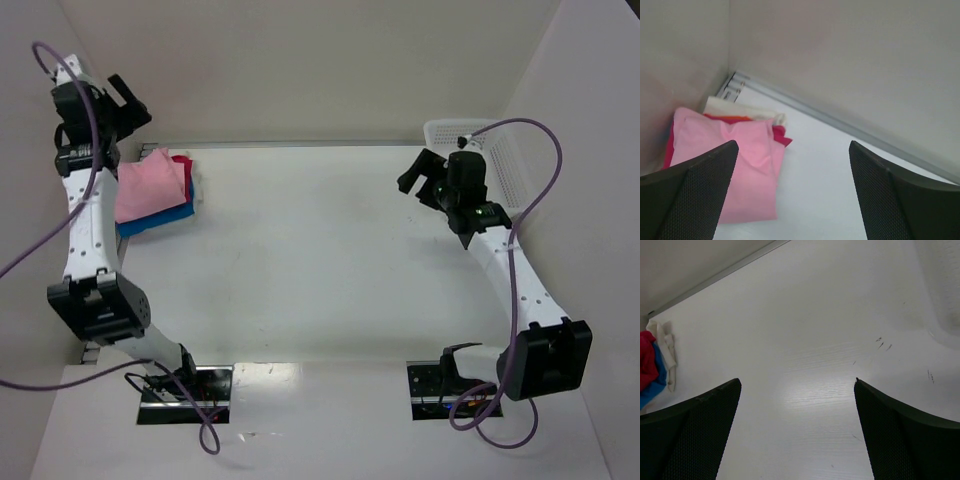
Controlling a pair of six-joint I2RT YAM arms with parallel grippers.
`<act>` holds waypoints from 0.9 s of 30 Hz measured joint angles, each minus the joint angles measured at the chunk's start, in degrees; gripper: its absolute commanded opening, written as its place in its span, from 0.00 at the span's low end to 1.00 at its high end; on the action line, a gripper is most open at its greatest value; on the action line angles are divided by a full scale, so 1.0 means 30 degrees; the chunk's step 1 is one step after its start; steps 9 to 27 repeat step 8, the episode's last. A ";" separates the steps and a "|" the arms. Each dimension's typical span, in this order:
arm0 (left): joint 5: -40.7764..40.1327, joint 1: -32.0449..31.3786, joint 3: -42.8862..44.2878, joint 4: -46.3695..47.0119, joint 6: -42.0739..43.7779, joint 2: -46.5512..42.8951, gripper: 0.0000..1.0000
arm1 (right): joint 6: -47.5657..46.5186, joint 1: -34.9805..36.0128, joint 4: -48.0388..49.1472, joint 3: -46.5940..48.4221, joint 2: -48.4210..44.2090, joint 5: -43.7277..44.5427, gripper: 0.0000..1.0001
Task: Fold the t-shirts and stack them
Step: Put the neatly folded tshirt into the corner of the board with the left arm
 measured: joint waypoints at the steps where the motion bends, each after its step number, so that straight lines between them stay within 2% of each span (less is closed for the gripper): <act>1: 0.0322 0.0014 -0.0117 -0.0011 0.0044 -0.0930 0.99 | -0.0049 -0.0188 0.0013 0.0080 -0.0004 -0.0002 0.99; 5: 0.2031 -0.0091 -0.1382 -0.0137 0.0560 -0.3904 0.99 | -0.0234 -0.1014 -0.0003 0.0176 0.0082 -0.0189 0.99; 8: 0.2920 -0.0443 -0.4031 -0.0419 0.0952 -0.5403 0.99 | -0.0423 -0.1837 0.0004 0.0367 0.0284 -0.0464 0.99; 27: 0.2920 -0.0443 -0.4031 -0.0419 0.0952 -0.5403 0.99 | -0.0423 -0.1837 0.0004 0.0367 0.0284 -0.0464 0.99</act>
